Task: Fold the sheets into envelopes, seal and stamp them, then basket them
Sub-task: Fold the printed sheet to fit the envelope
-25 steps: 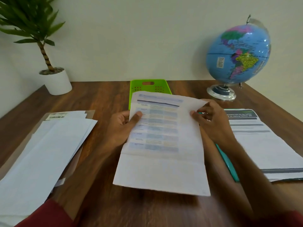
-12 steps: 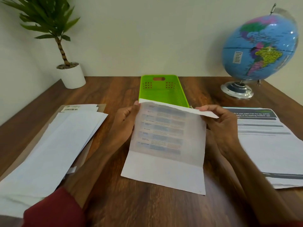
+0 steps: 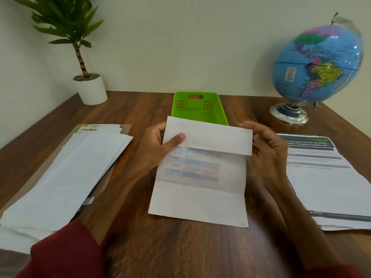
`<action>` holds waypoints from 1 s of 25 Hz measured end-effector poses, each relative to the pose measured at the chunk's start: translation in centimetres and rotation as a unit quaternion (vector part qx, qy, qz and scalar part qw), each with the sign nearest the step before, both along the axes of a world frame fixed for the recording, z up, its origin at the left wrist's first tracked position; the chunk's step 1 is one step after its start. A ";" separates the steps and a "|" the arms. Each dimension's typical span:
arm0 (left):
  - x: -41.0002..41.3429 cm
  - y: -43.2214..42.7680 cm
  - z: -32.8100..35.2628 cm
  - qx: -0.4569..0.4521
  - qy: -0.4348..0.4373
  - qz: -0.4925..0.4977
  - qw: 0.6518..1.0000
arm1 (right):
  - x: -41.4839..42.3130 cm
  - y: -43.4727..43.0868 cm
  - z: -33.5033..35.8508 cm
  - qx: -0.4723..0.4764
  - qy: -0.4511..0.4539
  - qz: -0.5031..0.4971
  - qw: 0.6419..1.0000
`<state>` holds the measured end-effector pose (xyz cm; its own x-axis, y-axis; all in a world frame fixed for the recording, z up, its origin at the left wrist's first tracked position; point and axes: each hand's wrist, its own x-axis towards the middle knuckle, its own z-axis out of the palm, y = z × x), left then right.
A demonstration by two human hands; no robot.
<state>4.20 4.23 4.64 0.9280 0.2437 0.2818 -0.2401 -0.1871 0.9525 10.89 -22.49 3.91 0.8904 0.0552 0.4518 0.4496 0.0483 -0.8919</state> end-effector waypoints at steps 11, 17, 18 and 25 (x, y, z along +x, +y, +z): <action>0.4 -0.3 0.2 -0.027 -0.011 0.051 0.998 | 0.0 0.4 0.8 -0.010 0.067 0.079 0.995; 0.5 0.3 -0.1 -0.017 0.006 0.010 1.000 | 0.1 0.2 0.6 0.016 0.055 0.044 0.997; 0.5 0.4 -0.1 -0.023 0.007 0.009 1.000 | 0.1 0.2 0.6 0.025 0.056 0.046 0.997; 0.2 0.4 0.3 -0.083 0.010 0.021 0.996 | 0.0 0.6 0.7 -0.017 -0.060 0.013 0.998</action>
